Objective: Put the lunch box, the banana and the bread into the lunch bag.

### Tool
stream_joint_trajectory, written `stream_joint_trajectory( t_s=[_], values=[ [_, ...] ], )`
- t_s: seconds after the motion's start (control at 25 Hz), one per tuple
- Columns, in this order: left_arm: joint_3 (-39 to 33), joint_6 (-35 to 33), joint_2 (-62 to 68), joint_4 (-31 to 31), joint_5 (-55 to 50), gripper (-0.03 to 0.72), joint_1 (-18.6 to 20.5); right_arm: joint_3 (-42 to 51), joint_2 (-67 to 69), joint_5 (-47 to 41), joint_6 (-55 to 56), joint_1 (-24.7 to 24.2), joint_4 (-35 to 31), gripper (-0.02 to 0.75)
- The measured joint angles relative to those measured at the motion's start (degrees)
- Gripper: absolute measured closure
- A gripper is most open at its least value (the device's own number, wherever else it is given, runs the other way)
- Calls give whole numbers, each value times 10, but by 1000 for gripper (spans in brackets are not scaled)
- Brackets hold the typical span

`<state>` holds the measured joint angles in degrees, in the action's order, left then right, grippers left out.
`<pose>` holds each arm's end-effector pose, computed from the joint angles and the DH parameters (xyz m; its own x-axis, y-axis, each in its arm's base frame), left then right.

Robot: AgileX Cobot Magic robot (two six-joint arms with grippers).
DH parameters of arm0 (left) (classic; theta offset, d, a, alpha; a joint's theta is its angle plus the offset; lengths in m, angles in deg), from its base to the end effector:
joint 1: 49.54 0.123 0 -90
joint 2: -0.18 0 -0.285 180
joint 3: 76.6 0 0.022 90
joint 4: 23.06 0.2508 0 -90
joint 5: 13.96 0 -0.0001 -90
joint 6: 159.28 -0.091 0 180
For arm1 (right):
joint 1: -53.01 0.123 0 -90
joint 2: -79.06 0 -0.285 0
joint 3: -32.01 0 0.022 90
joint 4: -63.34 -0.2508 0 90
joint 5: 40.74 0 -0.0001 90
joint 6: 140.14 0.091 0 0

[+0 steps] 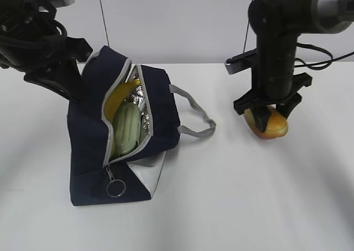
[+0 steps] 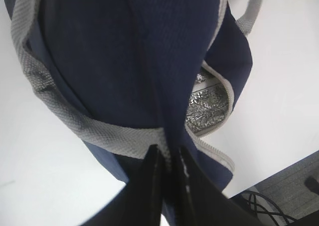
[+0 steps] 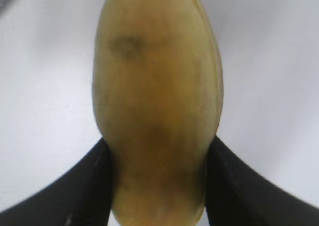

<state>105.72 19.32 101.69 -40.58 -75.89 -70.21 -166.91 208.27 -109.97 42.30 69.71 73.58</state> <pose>0.3076 -0.1419 0.3015 -0.9246 0.2224 -0.3092 0.3143 0.9040 -0.2897 0.4106 0.1074 0.1878 -0.9515 -0.3075 -0.0102 -0.3016 0.9388 -0.1665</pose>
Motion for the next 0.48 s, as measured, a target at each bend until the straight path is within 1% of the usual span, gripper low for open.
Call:
stream_joint_trajectory(
  t_s=[0.12,0.2,0.24,0.32,0.4,0.48],
  values=[
    [0,0,0,0,2,669,0,-5,-15,-1,2,-24,-6,360],
    [0,0,0,0,5,668,0,-14,-32,-3,2,-29,-33,360],
    [0,0,0,0,6,668,0,-19,-41,-4,-4,-30,-59,361],
    [0,0,0,0,7,667,0,-29,-56,-4,-29,-30,-133,362],
    [0,0,0,0,8,666,0,-37,-62,-5,-68,-29,-231,362],
    [0,0,0,0,8,666,0,-42,-62,-6,-98,-24,-306,362]
  ],
)
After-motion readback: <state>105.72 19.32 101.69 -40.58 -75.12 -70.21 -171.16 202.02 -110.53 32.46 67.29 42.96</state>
